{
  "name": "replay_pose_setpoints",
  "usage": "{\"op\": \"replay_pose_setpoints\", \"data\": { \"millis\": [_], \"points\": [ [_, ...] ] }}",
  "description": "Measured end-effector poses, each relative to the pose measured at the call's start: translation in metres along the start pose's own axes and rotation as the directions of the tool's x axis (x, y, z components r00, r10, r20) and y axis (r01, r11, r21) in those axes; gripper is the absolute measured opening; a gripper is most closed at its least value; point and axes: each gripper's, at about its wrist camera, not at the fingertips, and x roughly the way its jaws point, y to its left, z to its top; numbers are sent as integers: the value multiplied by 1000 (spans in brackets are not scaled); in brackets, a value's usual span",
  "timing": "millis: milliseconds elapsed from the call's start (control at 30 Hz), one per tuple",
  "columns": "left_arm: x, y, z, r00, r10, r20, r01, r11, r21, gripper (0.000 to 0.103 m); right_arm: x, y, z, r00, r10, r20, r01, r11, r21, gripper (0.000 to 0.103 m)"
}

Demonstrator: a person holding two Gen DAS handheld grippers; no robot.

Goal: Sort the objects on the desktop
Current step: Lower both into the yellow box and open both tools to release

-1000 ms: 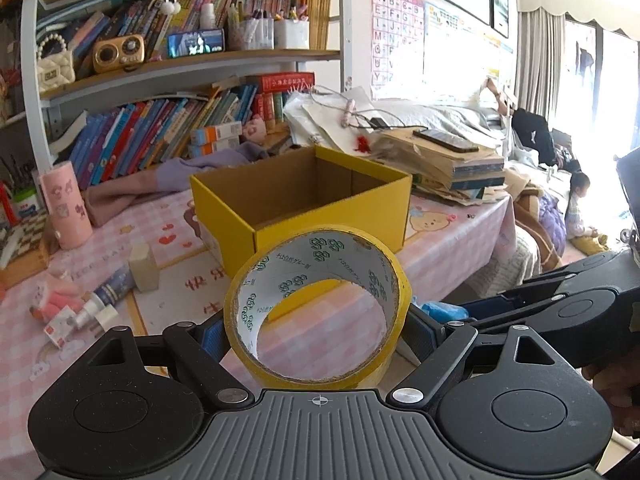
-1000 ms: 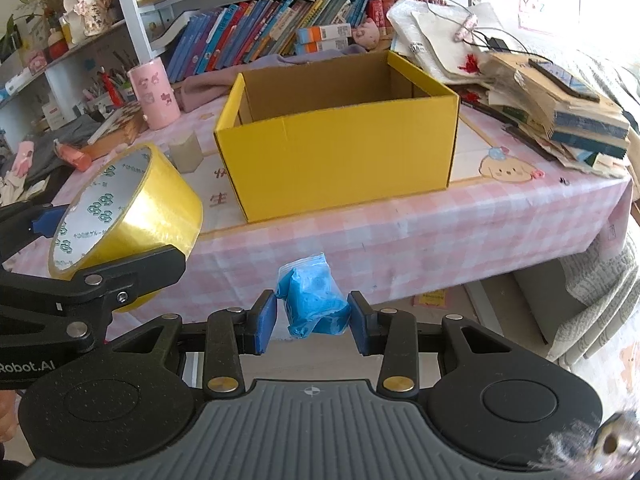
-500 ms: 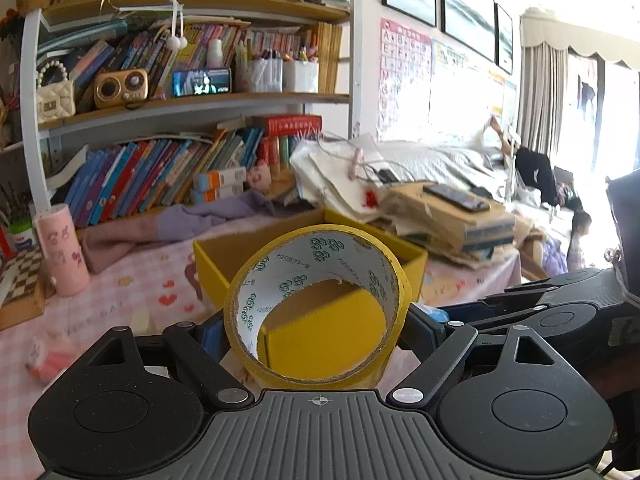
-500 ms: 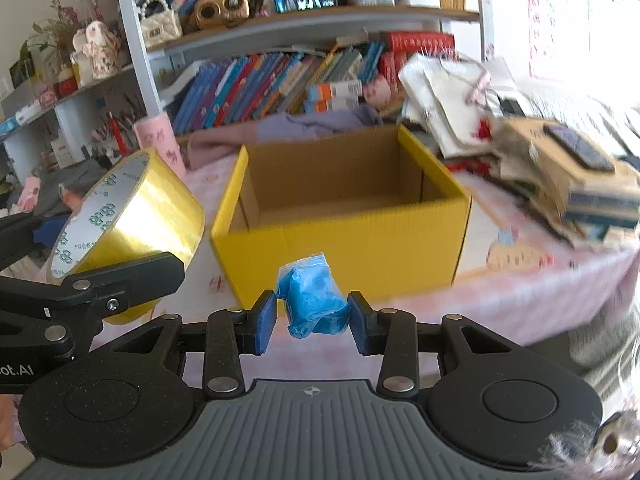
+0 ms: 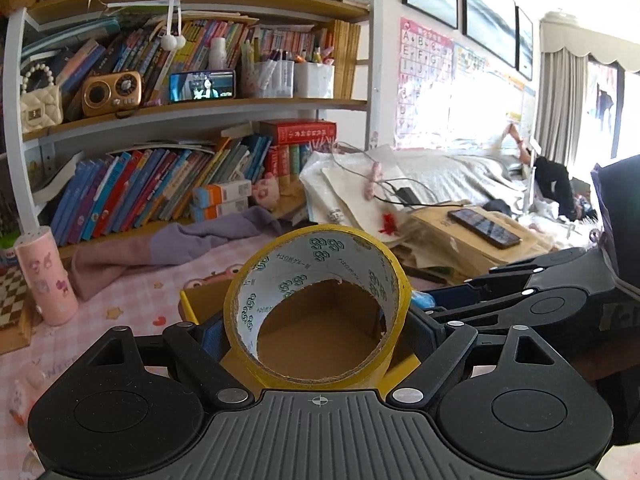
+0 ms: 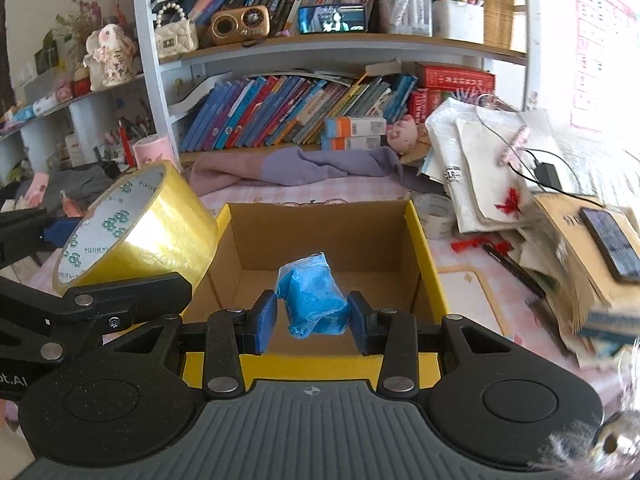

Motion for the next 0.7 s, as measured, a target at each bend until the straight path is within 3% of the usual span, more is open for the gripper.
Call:
{"op": "replay_pose_setpoints", "data": {
  "millis": [233, 367, 533, 700],
  "points": [
    [43, 1, 12, 996, 56, -70, -55, 998, 20, 87, 37, -26, 19, 997, 52, -49, -56, 995, -79, 36],
    [77, 4, 22, 988, 48, -144, -39, 997, 65, 88, 71, -37, 29, 987, 84, -137, -107, 980, -169, 36],
    [120, 7, 29, 964, 94, -249, -56, 986, 156, 88, 120, -46, 46, 963, 103, -250, -179, 936, -304, 36],
    [160, 9, 21, 921, 104, -376, -45, 986, 163, 88, 159, -45, 54, 944, 92, -316, -233, 866, -443, 36]
  ]
}}
